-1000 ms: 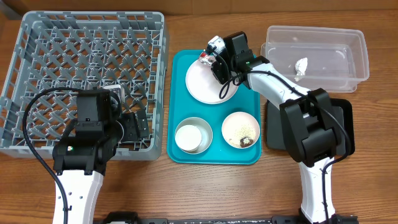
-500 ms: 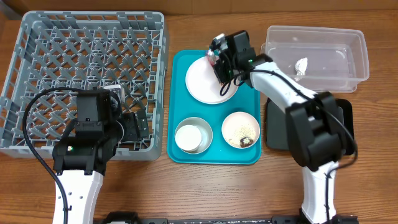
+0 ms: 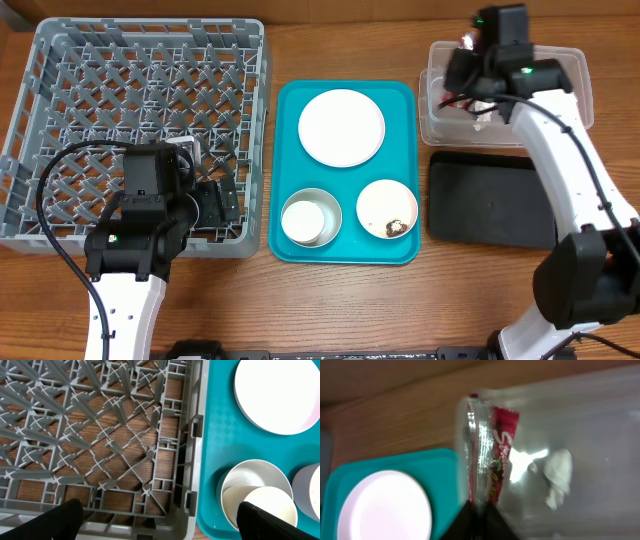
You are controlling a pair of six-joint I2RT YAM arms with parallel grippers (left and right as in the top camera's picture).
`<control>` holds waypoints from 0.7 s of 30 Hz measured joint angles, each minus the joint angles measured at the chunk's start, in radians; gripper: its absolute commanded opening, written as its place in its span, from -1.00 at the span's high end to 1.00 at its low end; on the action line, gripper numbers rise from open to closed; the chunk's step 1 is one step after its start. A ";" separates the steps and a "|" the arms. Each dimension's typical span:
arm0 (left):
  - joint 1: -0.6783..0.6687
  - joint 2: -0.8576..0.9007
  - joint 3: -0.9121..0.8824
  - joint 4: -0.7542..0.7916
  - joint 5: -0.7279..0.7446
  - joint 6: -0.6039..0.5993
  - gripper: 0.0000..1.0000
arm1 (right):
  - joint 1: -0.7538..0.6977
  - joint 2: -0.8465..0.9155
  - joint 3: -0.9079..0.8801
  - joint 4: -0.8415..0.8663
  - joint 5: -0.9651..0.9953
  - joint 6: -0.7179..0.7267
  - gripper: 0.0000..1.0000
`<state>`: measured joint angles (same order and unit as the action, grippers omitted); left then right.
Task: Sort waste into correct bins and load items into the dishwasher
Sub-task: 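Drop the wrapper into the clear bin with the right gripper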
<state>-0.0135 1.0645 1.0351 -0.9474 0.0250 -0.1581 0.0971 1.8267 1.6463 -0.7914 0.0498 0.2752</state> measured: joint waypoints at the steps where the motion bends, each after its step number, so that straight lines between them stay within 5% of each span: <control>1: 0.000 0.000 0.000 0.000 0.000 0.000 -1.00 | -0.013 0.006 -0.001 -0.005 -0.001 0.007 -0.27; 12: 0.000 0.000 0.000 0.000 0.000 0.000 -1.00 | -0.037 -0.022 -0.004 -0.084 -0.070 0.012 -0.53; 21: 0.000 0.000 0.000 0.000 0.000 0.000 -1.00 | -0.039 -0.272 -0.003 -0.394 -0.153 0.011 -0.54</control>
<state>-0.0135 1.0645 1.0351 -0.9470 0.0250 -0.1581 0.0586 1.5543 1.6432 -1.1854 -0.1028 0.2863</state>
